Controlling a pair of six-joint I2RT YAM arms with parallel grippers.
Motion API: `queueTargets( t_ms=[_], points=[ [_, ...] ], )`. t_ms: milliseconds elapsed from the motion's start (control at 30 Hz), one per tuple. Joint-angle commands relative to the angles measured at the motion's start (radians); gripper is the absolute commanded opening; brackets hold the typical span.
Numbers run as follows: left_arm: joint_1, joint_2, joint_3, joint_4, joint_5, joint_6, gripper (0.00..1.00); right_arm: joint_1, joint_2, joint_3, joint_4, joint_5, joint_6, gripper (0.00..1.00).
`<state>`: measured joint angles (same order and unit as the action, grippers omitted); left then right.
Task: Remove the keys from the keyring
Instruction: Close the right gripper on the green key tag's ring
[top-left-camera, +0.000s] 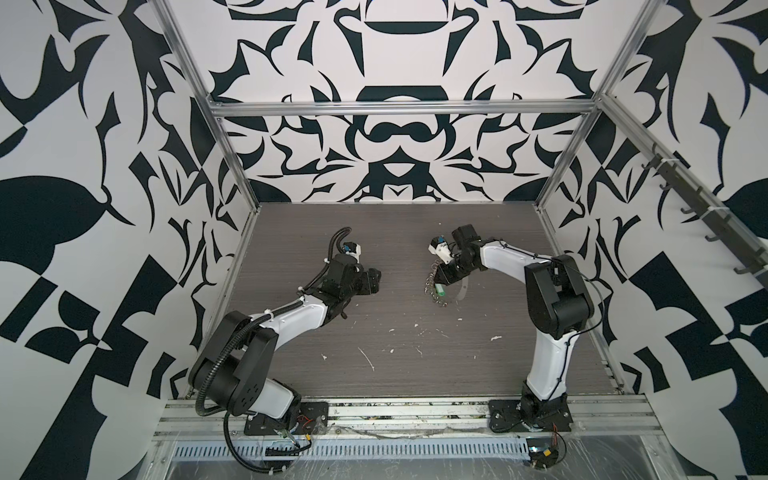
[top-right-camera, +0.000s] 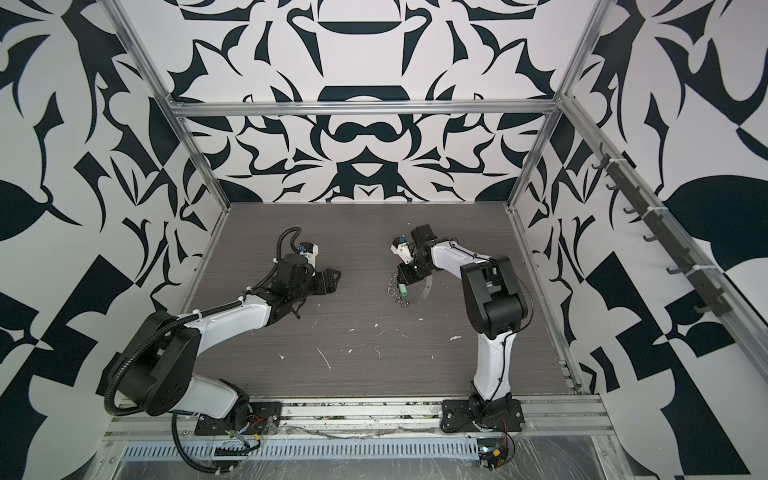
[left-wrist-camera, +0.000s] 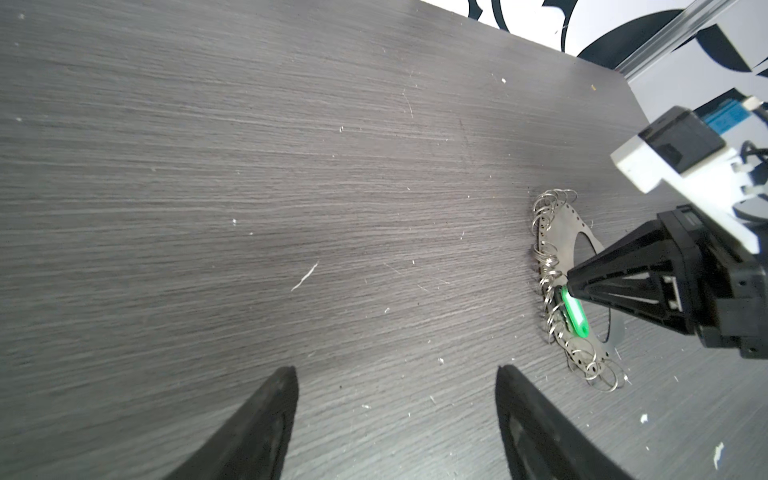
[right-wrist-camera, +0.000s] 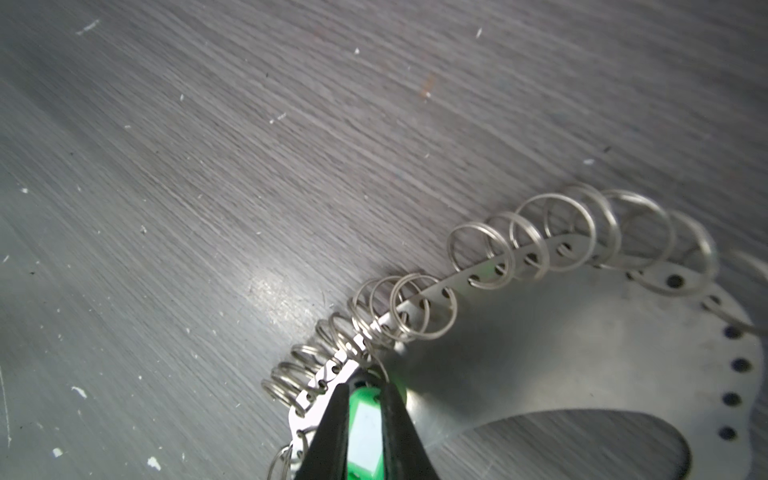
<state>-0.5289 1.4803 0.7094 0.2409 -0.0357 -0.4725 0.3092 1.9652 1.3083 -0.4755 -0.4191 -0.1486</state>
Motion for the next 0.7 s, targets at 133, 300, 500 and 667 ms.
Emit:
queueTargets(
  t_ms=[133, 300, 500, 667],
  points=[
    [-0.015, 0.000, 0.040, -0.030, 0.000, -0.009, 0.79, 0.005, -0.009, 0.040, -0.028, -0.027, -0.014, 0.08],
    [-0.019, -0.018, 0.040, -0.044, -0.004, -0.008, 0.79, 0.005, -0.026, 0.040, -0.036, -0.021, -0.003, 0.21],
    [-0.020, -0.030, 0.036, -0.051, -0.006, -0.009, 0.79, 0.005, -0.028, 0.042, -0.023, 0.009, 0.011, 0.37],
    [-0.024, -0.028, 0.036, -0.052, -0.008, -0.011, 0.79, 0.005, -0.025, 0.045, -0.012, 0.015, 0.013, 0.38]
  ],
)
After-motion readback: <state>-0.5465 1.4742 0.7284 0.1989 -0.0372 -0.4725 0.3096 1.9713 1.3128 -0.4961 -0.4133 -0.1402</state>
